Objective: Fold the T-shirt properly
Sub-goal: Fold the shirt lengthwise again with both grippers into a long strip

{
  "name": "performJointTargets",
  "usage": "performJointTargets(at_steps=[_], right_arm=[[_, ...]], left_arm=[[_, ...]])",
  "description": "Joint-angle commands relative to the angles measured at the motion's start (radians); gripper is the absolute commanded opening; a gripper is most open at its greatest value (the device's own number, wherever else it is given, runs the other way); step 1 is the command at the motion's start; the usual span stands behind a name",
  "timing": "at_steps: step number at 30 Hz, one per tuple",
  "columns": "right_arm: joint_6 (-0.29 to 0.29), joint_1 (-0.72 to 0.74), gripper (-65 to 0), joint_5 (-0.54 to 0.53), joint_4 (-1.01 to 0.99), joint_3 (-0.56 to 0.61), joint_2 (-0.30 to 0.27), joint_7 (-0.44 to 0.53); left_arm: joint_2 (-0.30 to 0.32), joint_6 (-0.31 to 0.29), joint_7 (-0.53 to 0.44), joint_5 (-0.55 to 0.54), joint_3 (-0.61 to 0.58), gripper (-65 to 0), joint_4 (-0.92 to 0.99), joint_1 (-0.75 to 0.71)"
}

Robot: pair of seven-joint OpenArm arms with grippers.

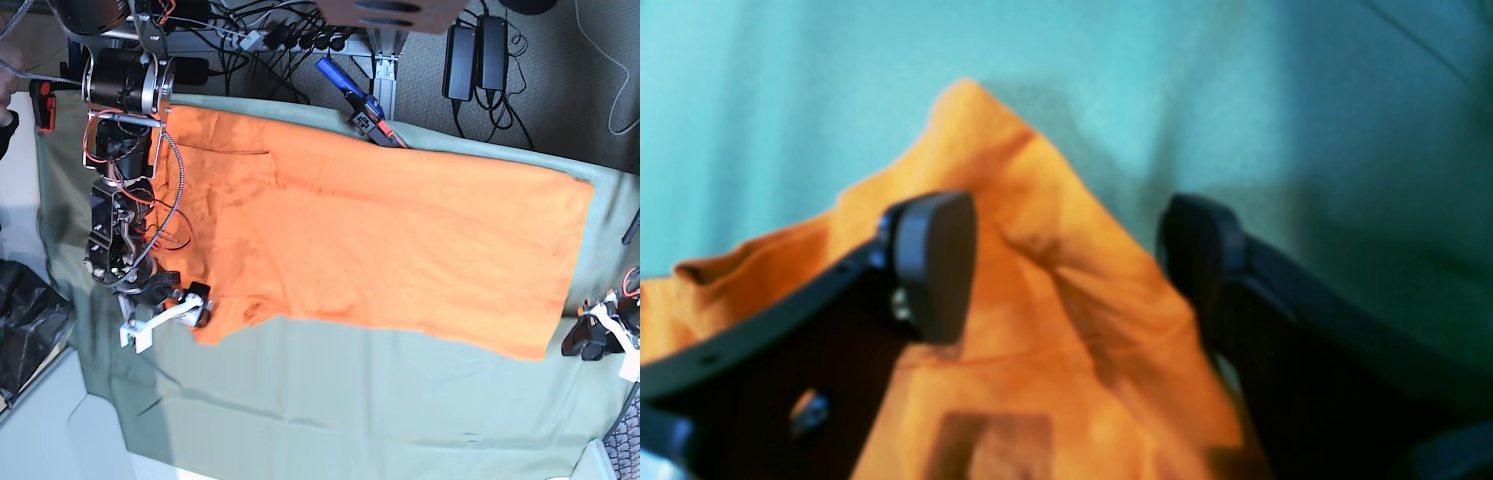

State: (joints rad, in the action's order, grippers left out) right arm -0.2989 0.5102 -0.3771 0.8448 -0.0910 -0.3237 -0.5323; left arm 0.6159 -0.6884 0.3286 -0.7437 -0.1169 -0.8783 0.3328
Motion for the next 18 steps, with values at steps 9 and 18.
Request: performJointTargets(at_steps=[9,18], right_arm=[[-0.120,0.024,-21.1,-0.008,0.011,-0.002,-0.008,-0.033],[-0.120,0.024,-21.1,-0.044,0.011,-0.002,-0.008,-0.041]], left_arm=[[-0.100,0.016,-0.127,0.183,-0.003,-28.9,0.106,0.058],[-0.107,-0.010,-0.129,0.151,-0.003,-28.9,0.109,0.058]])
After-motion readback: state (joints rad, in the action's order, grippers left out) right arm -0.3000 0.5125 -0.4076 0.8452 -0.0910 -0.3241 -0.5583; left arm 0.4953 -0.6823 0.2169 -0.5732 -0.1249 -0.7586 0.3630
